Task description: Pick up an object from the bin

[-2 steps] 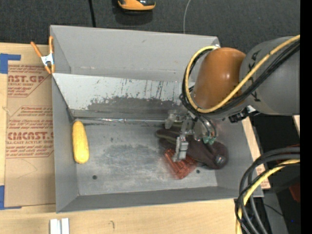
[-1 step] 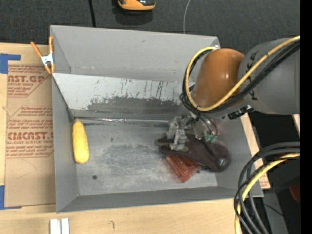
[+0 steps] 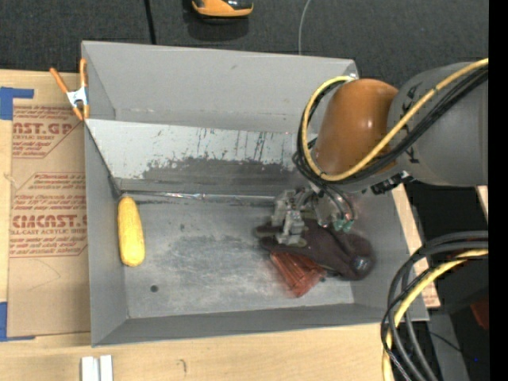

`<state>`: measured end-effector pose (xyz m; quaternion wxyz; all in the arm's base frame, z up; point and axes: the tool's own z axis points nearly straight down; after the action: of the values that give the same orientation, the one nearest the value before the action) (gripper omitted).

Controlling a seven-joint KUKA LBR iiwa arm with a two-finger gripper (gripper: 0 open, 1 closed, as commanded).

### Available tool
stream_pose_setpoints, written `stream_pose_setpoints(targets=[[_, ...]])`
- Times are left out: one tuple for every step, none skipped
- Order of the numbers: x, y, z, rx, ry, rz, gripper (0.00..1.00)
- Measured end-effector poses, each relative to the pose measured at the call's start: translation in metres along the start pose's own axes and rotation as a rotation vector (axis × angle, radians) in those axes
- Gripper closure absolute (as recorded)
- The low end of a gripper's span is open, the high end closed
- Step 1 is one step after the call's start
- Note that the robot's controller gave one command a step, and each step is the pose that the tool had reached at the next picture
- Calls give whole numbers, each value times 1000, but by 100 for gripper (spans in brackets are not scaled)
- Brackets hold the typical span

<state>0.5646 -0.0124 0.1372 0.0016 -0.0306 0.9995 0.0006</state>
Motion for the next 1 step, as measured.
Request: stream_pose_setpoints(targets=[[-18, 7, -38, 1, 5, 1, 100]])
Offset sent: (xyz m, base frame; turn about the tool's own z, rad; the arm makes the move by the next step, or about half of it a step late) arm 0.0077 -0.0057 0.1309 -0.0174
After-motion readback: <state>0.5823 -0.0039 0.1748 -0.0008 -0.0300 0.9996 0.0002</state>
